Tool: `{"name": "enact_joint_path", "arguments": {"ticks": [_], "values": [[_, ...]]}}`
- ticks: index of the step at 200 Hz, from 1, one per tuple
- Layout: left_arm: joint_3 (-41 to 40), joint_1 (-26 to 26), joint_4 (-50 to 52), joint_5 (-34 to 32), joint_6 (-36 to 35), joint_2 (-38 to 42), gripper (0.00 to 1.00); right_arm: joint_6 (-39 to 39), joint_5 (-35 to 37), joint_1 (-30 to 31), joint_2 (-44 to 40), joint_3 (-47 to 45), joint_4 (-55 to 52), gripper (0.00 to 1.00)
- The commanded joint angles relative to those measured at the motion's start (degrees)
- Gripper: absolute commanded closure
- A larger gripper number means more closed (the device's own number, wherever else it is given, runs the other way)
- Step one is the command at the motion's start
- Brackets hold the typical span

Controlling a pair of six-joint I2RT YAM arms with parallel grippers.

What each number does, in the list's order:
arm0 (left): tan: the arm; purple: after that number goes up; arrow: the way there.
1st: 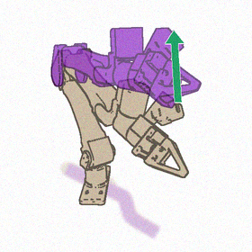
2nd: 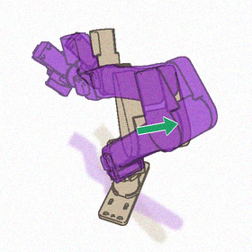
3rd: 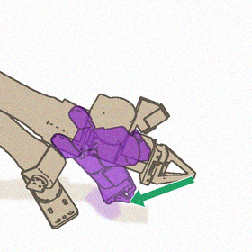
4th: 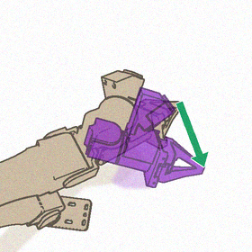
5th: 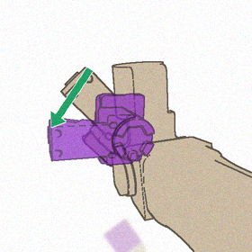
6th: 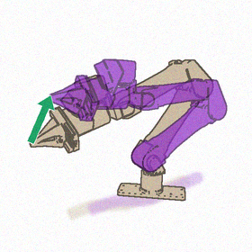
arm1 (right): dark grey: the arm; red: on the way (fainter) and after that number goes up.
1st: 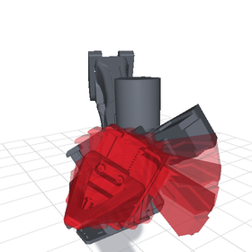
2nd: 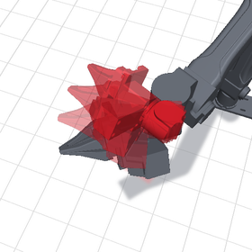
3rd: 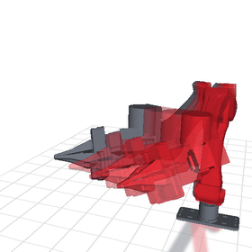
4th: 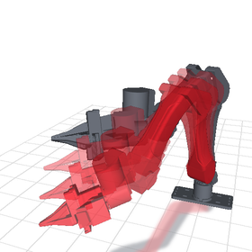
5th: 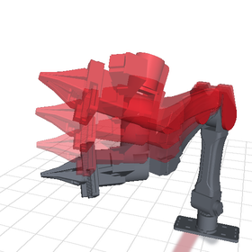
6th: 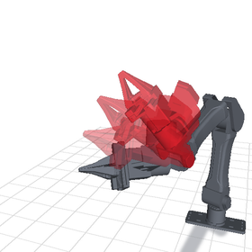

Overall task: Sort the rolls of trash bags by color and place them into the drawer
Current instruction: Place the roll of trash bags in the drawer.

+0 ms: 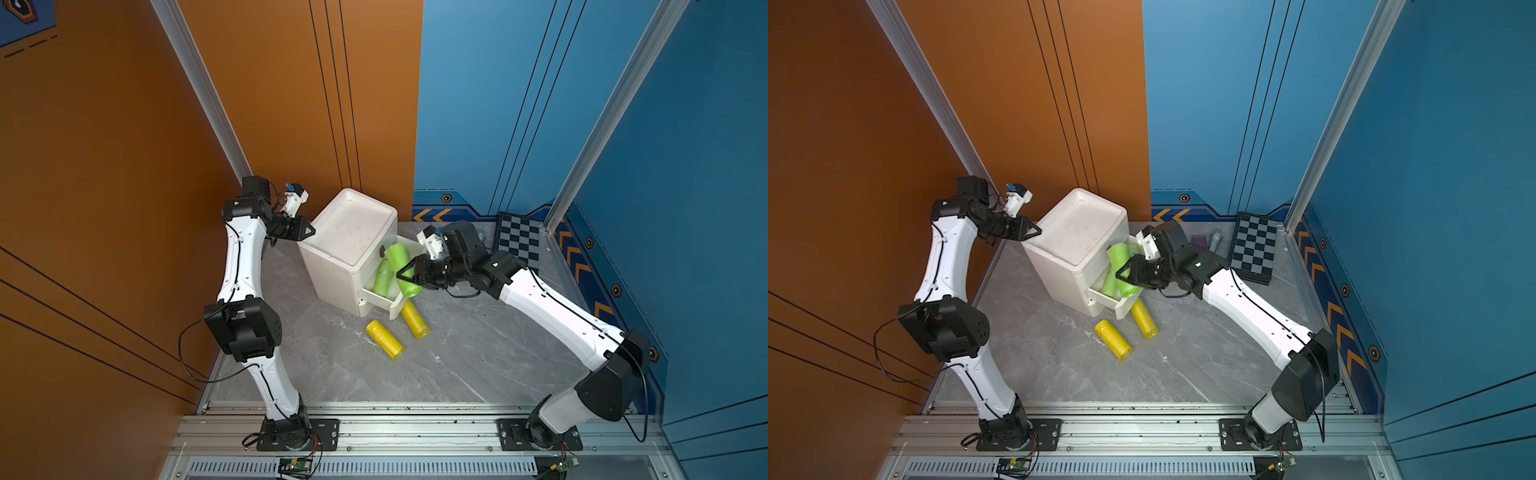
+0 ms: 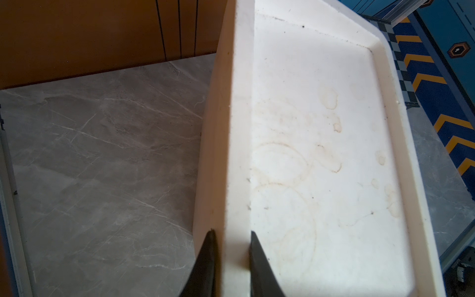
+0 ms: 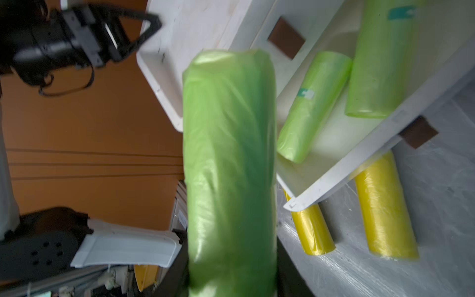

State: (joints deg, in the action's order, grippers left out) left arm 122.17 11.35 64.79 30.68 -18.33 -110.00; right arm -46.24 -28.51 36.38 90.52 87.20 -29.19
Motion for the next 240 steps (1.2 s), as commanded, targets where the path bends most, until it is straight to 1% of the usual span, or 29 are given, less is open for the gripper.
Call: {"name": "enact_joint_path", "arguments": {"ticks": [1, 16, 35, 51, 71, 78, 97, 111, 122, 142, 164, 167, 185, 195, 222, 240], "values": [[3.9, 0.43, -0.11, 6.61, 7.87, 4.82, 1.0, -9.96, -0.37, -3.02, 3.87, 1.44, 7.84, 0.62], [3.82, 0.43, -0.13, 6.46, 7.6, 5.11, 1.0, -10.01, 1.79, -3.79, 7.48, 4.6, 7.9, 0.61], [3.77, 0.42, -0.17, 6.24, 7.6, 5.32, 1.0, -11.38, 2.46, -4.39, 13.15, 9.44, 7.53, 0.6], [3.69, 0.4, -0.12, 6.33, 7.6, 5.41, 1.0, -11.07, 4.03, -4.18, 17.38, 12.79, 7.23, 0.6], [3.39, 0.29, -0.13, 6.46, 7.6, 5.63, 1.0, -9.64, 6.15, -4.0, 21.62, 15.37, 6.21, 0.6], [3.3, 0.26, -0.19, 6.47, 7.54, 5.82, 1.0, -9.13, 6.62, -4.1, 22.86, 17.61, 5.66, 0.6], [2.91, 0.2, -0.11, 6.6, 7.18, 6.32, 1.0, -7.01, 9.31, -3.87, 24.63, 18.8, 3.24, 0.6], [2.55, 0.18, -0.12, 6.79, 6.84, 6.7, 1.0, -5.85, 10.81, -3.61, 25.44, 19.54, 1.03, 0.55], [2.31, 0.2, -0.19, 6.77, 6.58, 6.88, 1.0, -5.57, 11.45, -3.1, 25.83, 19.89, 0.09, 0.5], [2.11, 0.24, -0.19, 6.77, 6.45, 6.81, 1.0, -4.51, 13.93, -1.98, 26.1, 21.09, -3.14, 0.36], [2.11, 0.25, -0.14, 7.03, 6.46, 6.4, 1.0, -3.76, 14.43, -1.1, 26.2, 22.42, -5.57, 0.23], [2.17, 0.25, -0.14, 7.07, 6.46, 6.31, 1.0, -3.58, 14.45, -1.0, 26.12, 22.67, -5.86, 0.22], [2.28, 0.08, -0.12, 7.2, 6.64, 5.9, 1.0, -2.06, 17.05, -0.83, 24.59, 23.21, -7.69, 0.22], [2.2, -0.01, -0.15, 7.31, 6.66, 5.93, 1.0, -1.28, 18.47, -1.0, 23.46, 23.19, -8.06, 0.24], [2.16, 0.04, -0.16, 7.21, 6.64, 6.06, 1.0, 0.62, 20.53, -2.38, 21.42, 23.16, -8.43, 0.31], [2.0, 0.03, -0.11, 7.22, 6.64, 6.27, 1.0, 0.89, 19.59, -3.71, 21.91, 23.62, -8.25, 0.36]]}}
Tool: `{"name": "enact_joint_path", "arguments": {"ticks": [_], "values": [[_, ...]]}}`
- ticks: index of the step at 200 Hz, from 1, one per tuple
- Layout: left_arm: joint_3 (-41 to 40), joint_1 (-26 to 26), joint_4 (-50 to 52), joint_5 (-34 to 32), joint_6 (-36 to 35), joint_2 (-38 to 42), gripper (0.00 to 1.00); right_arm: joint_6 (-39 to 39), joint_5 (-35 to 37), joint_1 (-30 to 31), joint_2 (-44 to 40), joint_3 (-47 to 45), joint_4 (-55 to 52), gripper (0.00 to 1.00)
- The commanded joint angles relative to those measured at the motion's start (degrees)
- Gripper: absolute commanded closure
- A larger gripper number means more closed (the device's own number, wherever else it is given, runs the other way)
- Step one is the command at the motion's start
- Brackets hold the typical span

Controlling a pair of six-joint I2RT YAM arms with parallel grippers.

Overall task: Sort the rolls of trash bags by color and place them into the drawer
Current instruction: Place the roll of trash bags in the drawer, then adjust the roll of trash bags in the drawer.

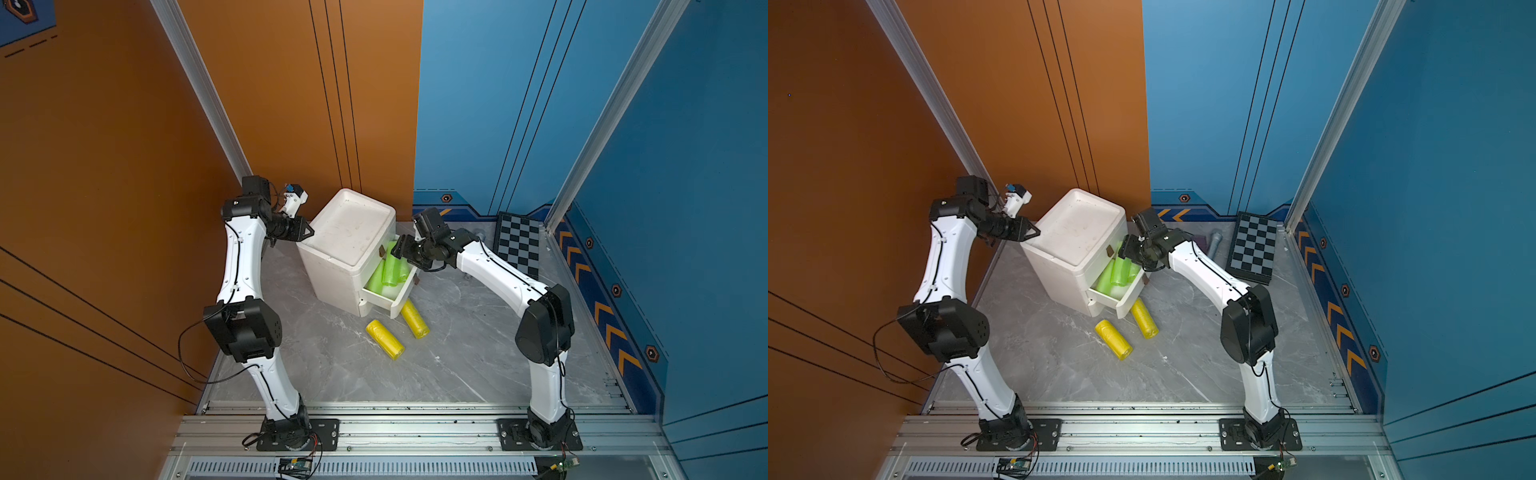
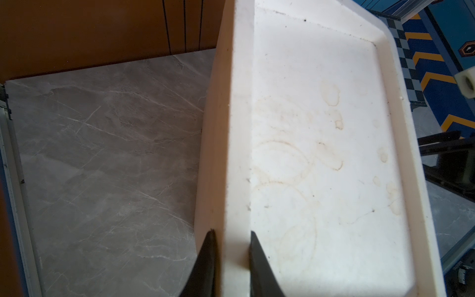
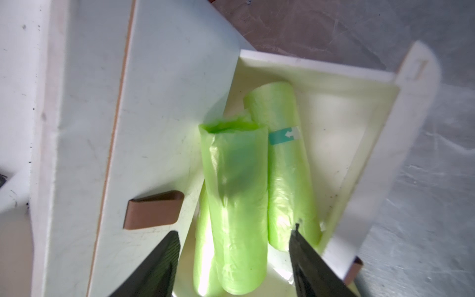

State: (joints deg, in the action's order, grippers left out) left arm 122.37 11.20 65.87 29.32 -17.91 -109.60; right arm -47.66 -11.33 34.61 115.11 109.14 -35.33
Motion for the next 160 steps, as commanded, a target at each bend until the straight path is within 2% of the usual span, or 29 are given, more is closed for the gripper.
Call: {"name": "enact_joint_path", "arguments": {"ticks": [1, 49, 70, 111, 160], "values": [[1.81, 0.16, -1.18, 8.57, 6.22, 5.88, 1.0, 2.31, 2.3, -2.01, -2.6, 1.73, -2.11, 0.36], [1.39, 0.22, -1.24, 8.47, 6.4, 6.42, 1.0, 2.22, 0.4, -3.02, 2.49, 6.57, -1.84, 0.48], [1.21, 0.16, -1.2, 8.42, 6.33, 6.74, 1.0, 0.73, -2.95, -2.91, 4.9, 7.92, 0.29, 0.53], [0.62, 0.15, -1.23, 8.29, 6.4, 7.14, 1.0, -5.78, -8.23, -2.75, 7.86, 6.68, 5.18, 0.51], [-0.06, 0.44, -1.23, 7.98, 6.09, 7.69, 1.0, -12.8, -10.7, -2.35, 8.46, 0.84, 13.29, 0.49]]}}
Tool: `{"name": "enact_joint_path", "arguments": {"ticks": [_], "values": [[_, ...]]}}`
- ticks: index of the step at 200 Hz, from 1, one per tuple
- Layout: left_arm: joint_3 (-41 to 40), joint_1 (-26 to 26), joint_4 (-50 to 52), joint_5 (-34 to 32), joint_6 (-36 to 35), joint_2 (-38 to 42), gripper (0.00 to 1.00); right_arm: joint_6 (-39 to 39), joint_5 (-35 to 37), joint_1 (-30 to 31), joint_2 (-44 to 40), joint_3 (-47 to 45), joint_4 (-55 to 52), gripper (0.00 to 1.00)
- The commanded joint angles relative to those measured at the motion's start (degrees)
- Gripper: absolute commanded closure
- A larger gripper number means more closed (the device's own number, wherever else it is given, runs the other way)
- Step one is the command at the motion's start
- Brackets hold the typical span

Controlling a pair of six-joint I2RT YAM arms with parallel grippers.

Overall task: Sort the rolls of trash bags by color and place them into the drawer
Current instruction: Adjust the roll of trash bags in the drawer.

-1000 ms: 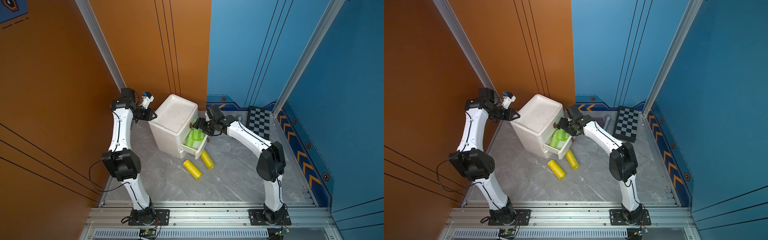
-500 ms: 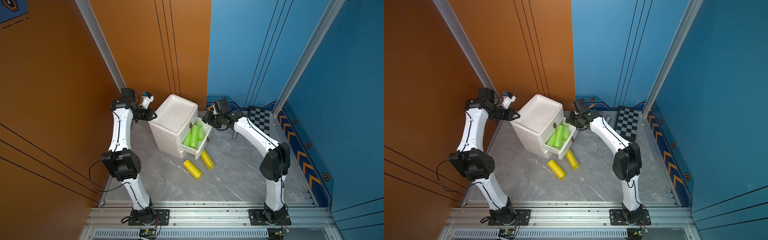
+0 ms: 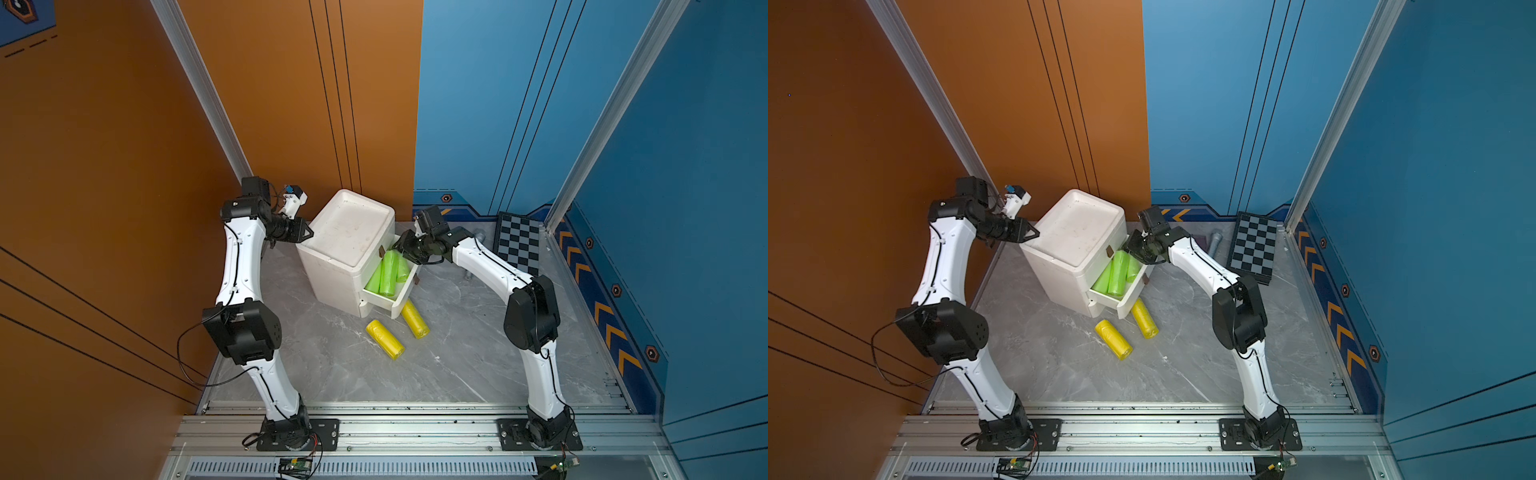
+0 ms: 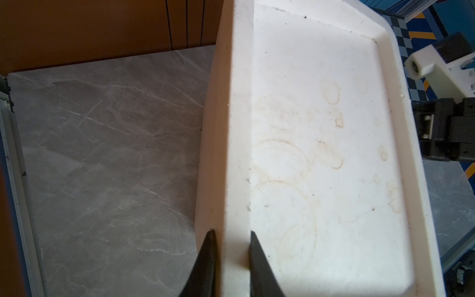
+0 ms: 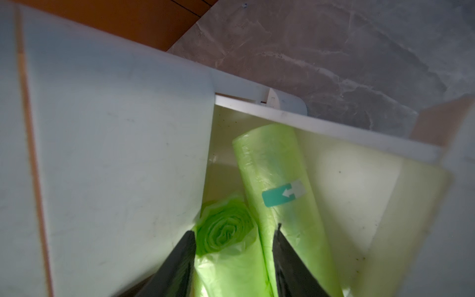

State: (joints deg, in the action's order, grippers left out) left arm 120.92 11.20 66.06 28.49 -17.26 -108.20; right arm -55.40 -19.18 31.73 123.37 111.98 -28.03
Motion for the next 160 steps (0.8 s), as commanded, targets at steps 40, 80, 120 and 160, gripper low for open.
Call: {"name": "enact_joint_path", "arguments": {"ticks": [40, 80, 120, 160], "values": [[1.52, 0.47, -1.45, 9.13, 5.48, 6.16, 1.0, -6.67, -3.5, 0.79, -1.42, -1.94, 8.06, 0.5], [1.6, 0.56, -1.43, 9.06, 5.39, 6.29, 1.0, -12.64, -3.46, 0.75, -4.12, -6.08, 14.76, 0.5], [1.51, 0.78, -1.4, 9.4, 5.04, 6.43, 1.0, -24.44, -2.27, 1.48, -4.18, -16.16, 29.14, 0.51], [1.99, 1.12, -1.45, 10.25, 4.77, 6.12, 1.0, -28.13, -0.23, 3.01, -4.17, -18.07, 32.32, 0.49]]}}
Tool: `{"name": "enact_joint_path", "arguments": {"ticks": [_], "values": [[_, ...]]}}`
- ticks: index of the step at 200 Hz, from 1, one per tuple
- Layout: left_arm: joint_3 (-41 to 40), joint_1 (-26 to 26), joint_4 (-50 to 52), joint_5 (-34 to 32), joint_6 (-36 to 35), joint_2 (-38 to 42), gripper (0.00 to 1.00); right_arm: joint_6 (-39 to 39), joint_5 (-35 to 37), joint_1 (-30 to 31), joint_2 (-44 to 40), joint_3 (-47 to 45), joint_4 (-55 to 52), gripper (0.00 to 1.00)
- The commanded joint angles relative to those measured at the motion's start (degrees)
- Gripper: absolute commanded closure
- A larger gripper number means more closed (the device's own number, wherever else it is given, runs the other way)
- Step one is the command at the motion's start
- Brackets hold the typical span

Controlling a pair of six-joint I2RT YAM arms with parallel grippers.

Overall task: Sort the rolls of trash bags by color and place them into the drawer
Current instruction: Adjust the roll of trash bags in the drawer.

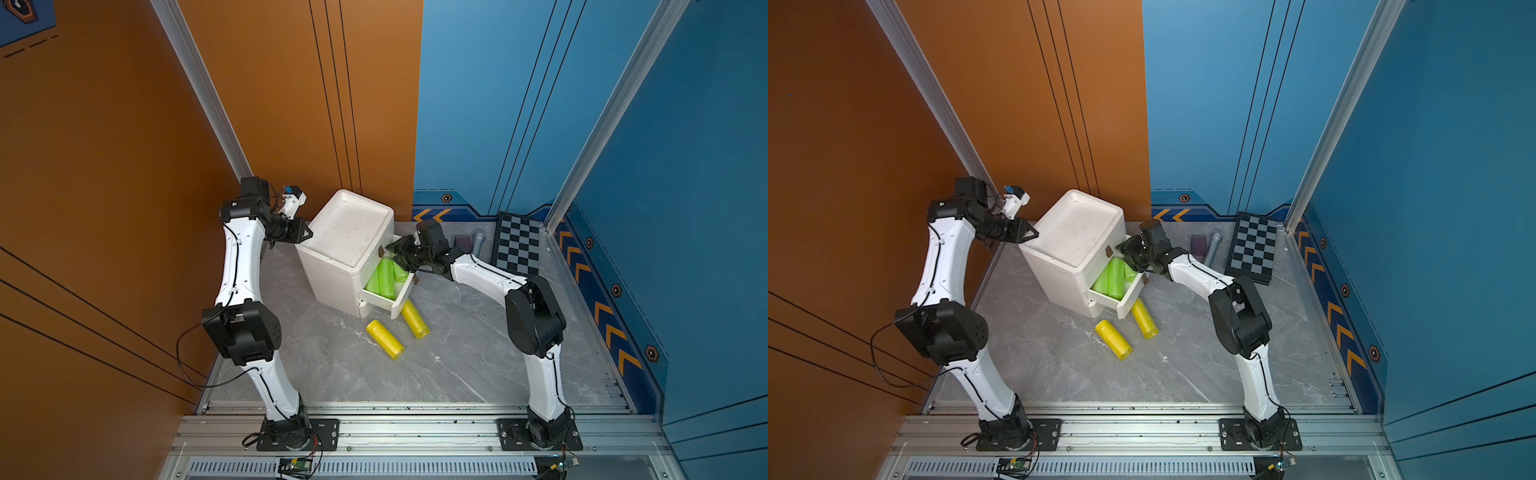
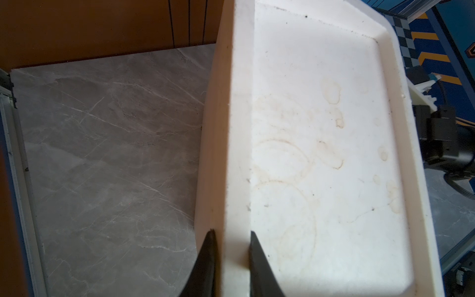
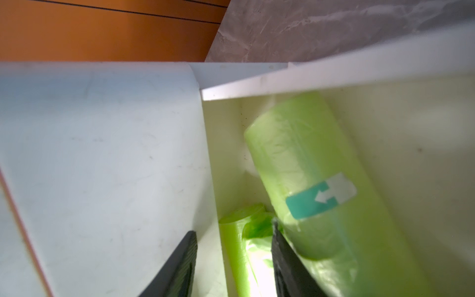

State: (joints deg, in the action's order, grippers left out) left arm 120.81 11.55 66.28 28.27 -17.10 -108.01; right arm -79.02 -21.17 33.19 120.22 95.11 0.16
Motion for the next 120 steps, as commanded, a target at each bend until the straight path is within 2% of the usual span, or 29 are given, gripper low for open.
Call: {"name": "enact_joint_path", "arguments": {"ticks": [1, 25, 53, 85, 120], "values": [[2.12, 0.81, -1.63, 10.48, 4.62, 5.9, 1.0, -4.53, 1.8, 1.54, -1.04, -1.26, 4.18, 0.49], [2.63, 0.93, -1.66, 10.58, 4.62, 5.79, 1.0, -3.29, 2.97, 1.35, -3.45, -2.01, 4.04, 0.49], [2.78, 1.16, -1.67, 10.91, 4.52, 5.97, 1.0, 3.25, 4.38, 0.27, -7.77, -1.51, -0.51, 0.48], [2.63, 1.33, -1.68, 11.16, 4.48, 5.8, 1.0, 9.67, 2.34, -2.69, -12.95, -2.26, -4.68, 0.48], [2.54, 1.28, -1.6, 11.76, 5.13, 5.53, 1.0, 18.96, 1.46, -5.43, -16.78, -5.33, -13.92, 0.46]]}}
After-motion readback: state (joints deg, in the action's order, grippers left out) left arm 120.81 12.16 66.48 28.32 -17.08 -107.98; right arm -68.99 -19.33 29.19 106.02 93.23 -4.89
